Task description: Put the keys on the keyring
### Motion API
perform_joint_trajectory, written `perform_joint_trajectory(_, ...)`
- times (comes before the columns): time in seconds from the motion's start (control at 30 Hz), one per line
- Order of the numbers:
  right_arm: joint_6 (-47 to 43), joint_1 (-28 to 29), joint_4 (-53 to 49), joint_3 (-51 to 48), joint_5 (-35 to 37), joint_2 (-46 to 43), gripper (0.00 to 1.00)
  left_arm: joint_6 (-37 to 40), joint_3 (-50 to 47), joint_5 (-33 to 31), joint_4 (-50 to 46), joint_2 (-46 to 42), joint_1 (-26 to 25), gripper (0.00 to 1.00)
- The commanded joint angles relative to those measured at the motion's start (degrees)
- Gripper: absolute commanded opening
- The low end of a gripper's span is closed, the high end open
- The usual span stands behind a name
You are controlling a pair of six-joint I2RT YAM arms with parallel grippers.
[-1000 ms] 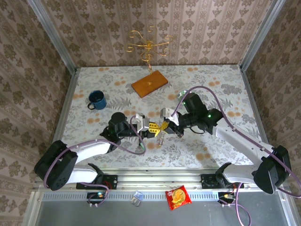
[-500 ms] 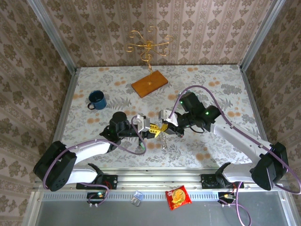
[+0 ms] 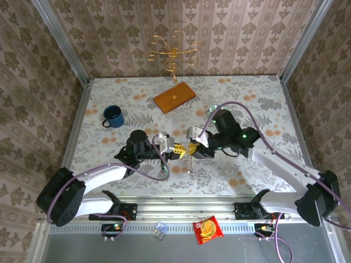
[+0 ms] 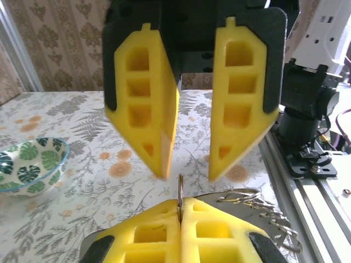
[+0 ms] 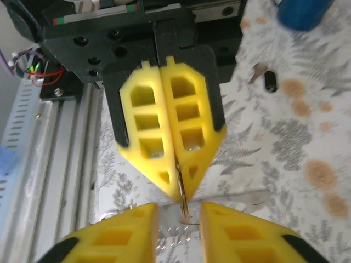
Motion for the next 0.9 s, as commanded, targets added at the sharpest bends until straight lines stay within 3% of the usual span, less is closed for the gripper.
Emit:
perform_joint_trajectory(0.0, 9.06, -1.41, 9.14, -4.7, 4.93, -6.61, 0.37, 3.24, 0.92, -4.37, -2.04, -3.3, -0.13, 0.0)
perform_joint_trajectory(0.13, 15.41, -0.18, 10.27, -9.23, 10.86, -10.33, 0.35, 4.91, -0.28, -9.39, -2.92, -5.99, -0.31, 0.0)
perform_joint_trajectory(0.37, 34.42, 8.24, 14.4, -14.17, 24.69, -8.16, 0.36, 3.46, -3.31, -24.12, -5.7, -12.34, -0.45, 0.0)
perform_joint_trajectory(0.43, 39.76, 10.17, 15.83, -15.37, 26.12, -6.1, 0.36, 1.86, -2.95, -28.81, -9.91, -14.93, -0.34, 0.0)
perform_joint_trajectory(0.5, 40.47, 12.93, 16.5, -16.04, 24.79, -3.12, 0.35, 0.21, -2.82, -33.62, -13.73, -17.44, -0.18, 0.0)
perform_joint_trajectory(0.67, 41.62, 21.54, 21.22, -15.66, 29.02, 6.54, 0.35, -5.23, -4.52, -46.71, -18.79, -23.88, 1.03, 0.0)
perform_joint_trajectory(0.87, 46.97, 24.52, 26.35, -11.53, 32.21, 18.83, 0.36, -10.88, -4.22, -56.55, -27.3, -30.05, 4.03, 0.0)
